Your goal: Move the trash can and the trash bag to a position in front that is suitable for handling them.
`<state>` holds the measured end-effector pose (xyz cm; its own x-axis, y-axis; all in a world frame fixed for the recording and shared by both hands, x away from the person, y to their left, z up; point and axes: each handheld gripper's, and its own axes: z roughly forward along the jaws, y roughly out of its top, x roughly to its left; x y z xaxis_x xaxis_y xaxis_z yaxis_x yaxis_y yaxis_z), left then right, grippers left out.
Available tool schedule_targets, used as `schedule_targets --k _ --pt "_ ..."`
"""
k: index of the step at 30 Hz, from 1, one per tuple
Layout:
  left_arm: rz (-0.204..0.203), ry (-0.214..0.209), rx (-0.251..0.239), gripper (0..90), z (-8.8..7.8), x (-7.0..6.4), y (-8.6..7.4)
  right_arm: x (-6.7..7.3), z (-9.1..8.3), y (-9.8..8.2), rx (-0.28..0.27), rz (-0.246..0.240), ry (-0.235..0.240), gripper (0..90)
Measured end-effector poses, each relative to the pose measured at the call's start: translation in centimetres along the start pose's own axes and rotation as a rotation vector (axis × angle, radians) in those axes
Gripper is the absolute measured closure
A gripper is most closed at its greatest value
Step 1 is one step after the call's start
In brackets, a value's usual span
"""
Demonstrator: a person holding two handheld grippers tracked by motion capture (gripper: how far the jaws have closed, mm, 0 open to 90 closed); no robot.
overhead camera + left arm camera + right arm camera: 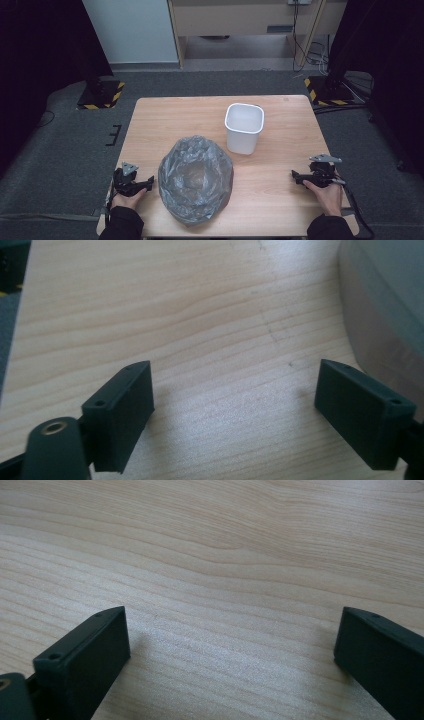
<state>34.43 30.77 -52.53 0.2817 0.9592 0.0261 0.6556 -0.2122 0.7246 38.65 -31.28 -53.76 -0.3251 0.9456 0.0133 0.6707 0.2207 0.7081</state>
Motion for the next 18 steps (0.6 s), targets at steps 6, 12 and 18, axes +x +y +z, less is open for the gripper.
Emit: schedule_targets --k 6,12,18 --pt "0.002 -0.005 -0.141 18.3 -1.6 -0.4 0.9 0.1 0.0 -0.1 -0.002 0.006 -0.009 2.2" --pt "0.041 -0.048 -0.304 20.8 -3.9 -1.7 1.9 0.4 -0.1 -0.2 0.004 -0.003 -0.003 0.8" --pt "0.066 -0.135 -0.359 22.3 -5.1 -4.4 2.5 0.5 -0.2 -0.3 0.003 0.013 -0.010 1.2"
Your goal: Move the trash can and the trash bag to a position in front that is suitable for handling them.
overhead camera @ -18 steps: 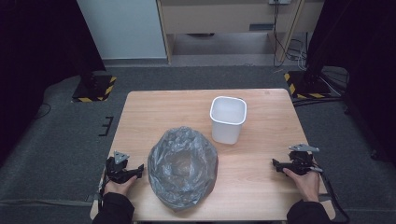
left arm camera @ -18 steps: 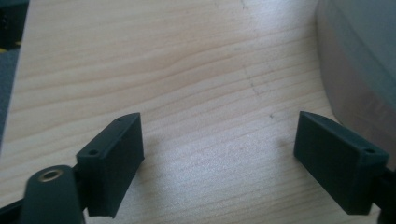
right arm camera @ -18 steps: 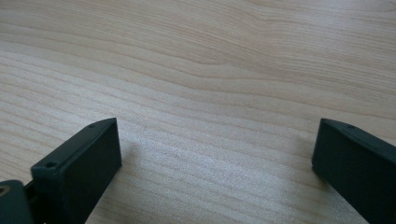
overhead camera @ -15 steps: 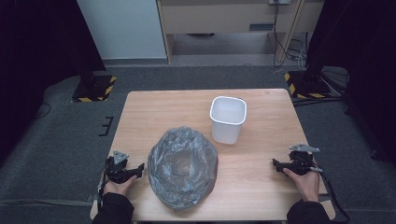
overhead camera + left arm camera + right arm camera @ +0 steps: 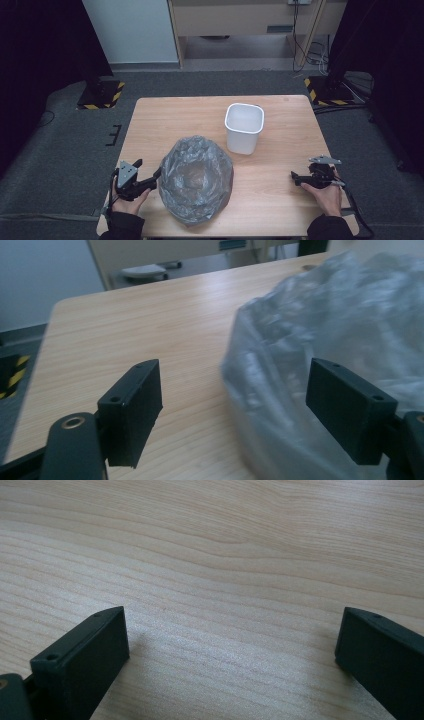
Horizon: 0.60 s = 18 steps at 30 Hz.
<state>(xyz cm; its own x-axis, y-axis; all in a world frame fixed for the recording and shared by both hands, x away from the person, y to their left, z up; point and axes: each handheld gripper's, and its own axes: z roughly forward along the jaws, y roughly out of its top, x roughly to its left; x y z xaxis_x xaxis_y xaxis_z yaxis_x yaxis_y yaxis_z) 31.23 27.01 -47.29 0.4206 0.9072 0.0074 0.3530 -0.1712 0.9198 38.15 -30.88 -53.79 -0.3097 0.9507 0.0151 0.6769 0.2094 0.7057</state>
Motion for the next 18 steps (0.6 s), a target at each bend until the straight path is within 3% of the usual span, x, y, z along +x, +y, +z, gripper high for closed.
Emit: schedule_targets --k 4,10,18 --pt "-0.013 -0.048 0.012 22.3 0.2 -1.6 0.4 0.0 0.0 0.0 0.001 0.001 -0.001 1.2" --pt "0.018 -0.123 0.057 29.1 0.6 -3.5 0.3 0.0 0.0 0.0 0.000 -0.002 0.000 1.2" --pt "0.051 -0.162 0.099 38.6 1.2 -5.4 -0.1 0.0 0.0 -0.1 -0.001 -0.011 -0.002 1.2"
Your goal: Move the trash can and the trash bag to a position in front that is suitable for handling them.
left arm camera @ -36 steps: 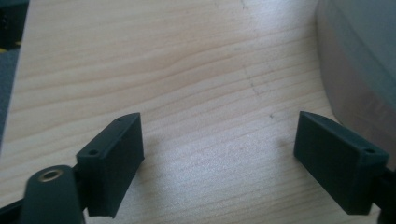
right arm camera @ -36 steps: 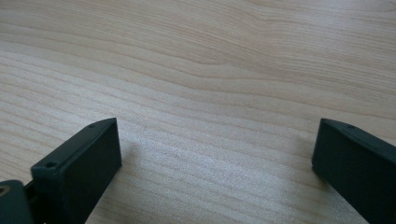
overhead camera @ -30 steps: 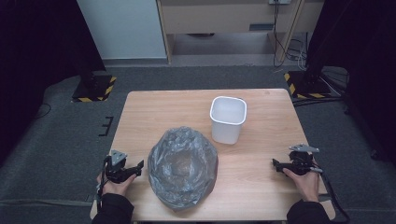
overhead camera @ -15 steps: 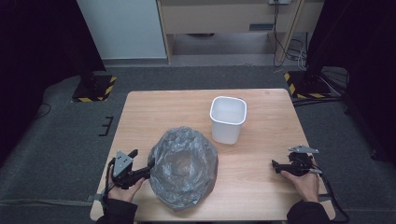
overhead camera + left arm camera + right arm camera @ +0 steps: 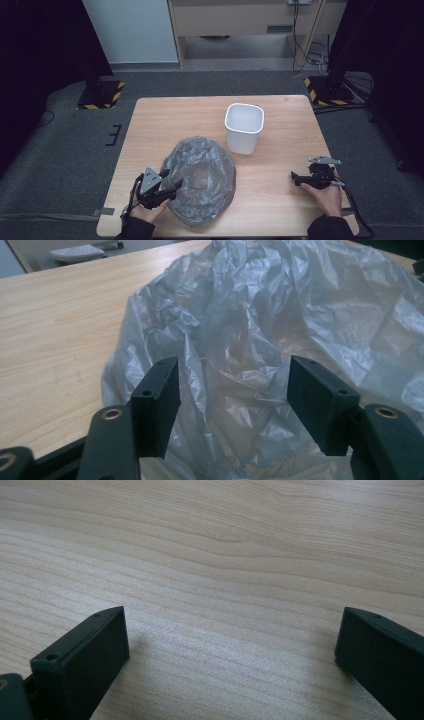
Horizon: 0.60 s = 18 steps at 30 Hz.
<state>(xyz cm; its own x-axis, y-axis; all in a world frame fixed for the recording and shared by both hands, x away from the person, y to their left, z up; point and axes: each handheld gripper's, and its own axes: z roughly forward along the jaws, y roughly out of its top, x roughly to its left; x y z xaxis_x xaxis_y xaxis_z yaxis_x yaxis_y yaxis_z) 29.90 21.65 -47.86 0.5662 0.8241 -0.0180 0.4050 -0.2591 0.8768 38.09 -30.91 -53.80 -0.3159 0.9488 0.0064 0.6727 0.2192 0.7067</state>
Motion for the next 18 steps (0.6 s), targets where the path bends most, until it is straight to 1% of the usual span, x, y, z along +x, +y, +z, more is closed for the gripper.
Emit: schedule_targets --k 3,5,7,10,13,15,18 --pt "0.009 -0.003 0.015 41.0 0.5 -0.3 -0.2 0.0 0.0 0.0 0.000 0.002 -0.001 1.2" --pt "0.002 0.001 0.029 44.4 0.9 -0.1 -0.3 0.0 0.0 0.0 0.000 -0.001 0.000 1.2" --pt "-0.001 0.006 0.043 48.7 1.2 0.3 -0.5 0.0 0.0 0.0 -0.001 0.000 -0.001 1.2" --pt "0.006 0.039 0.061 50.7 1.7 1.2 -0.6 0.0 0.0 0.0 0.000 0.000 0.000 1.2" --pt "0.000 0.073 0.055 51.7 1.9 2.3 -0.7 0.0 0.0 0.0 0.000 0.000 -0.001 1.2" --pt "-0.011 0.091 0.041 51.9 1.9 3.0 -0.6 0.0 0.0 0.0 0.000 0.000 0.000 1.2" --pt "-0.016 0.128 0.019 52.5 2.1 4.1 -0.5 0.0 0.0 0.0 0.000 0.000 0.000 1.2"
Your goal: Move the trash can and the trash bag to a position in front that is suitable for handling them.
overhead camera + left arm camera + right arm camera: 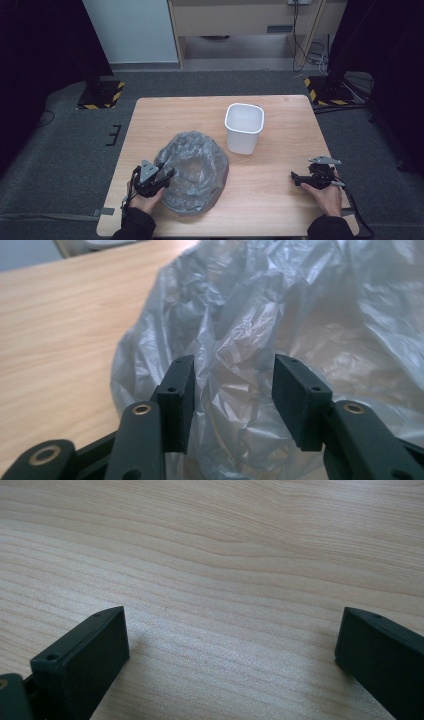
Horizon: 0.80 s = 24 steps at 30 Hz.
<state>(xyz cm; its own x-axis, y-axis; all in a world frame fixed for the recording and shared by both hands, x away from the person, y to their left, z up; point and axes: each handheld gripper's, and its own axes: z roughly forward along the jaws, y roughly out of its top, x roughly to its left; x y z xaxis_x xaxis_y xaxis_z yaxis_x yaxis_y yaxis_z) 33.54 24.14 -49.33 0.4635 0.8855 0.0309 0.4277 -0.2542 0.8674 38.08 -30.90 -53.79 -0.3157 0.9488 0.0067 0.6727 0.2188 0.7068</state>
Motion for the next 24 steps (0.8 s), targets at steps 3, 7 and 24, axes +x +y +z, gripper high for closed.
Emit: schedule_targets --k 3,7,24 --pt "-0.006 0.036 -0.014 52.8 0.6 1.0 0.3 0.0 0.0 0.0 0.001 0.001 -0.002 1.1" --pt "-0.010 0.078 -0.032 52.5 1.7 2.4 0.6 0.0 0.1 0.0 0.001 -0.004 -0.004 0.7" --pt "-0.118 0.138 -0.195 48.4 0.0 5.6 2.3 0.0 0.1 0.1 0.004 -0.004 0.003 0.5"
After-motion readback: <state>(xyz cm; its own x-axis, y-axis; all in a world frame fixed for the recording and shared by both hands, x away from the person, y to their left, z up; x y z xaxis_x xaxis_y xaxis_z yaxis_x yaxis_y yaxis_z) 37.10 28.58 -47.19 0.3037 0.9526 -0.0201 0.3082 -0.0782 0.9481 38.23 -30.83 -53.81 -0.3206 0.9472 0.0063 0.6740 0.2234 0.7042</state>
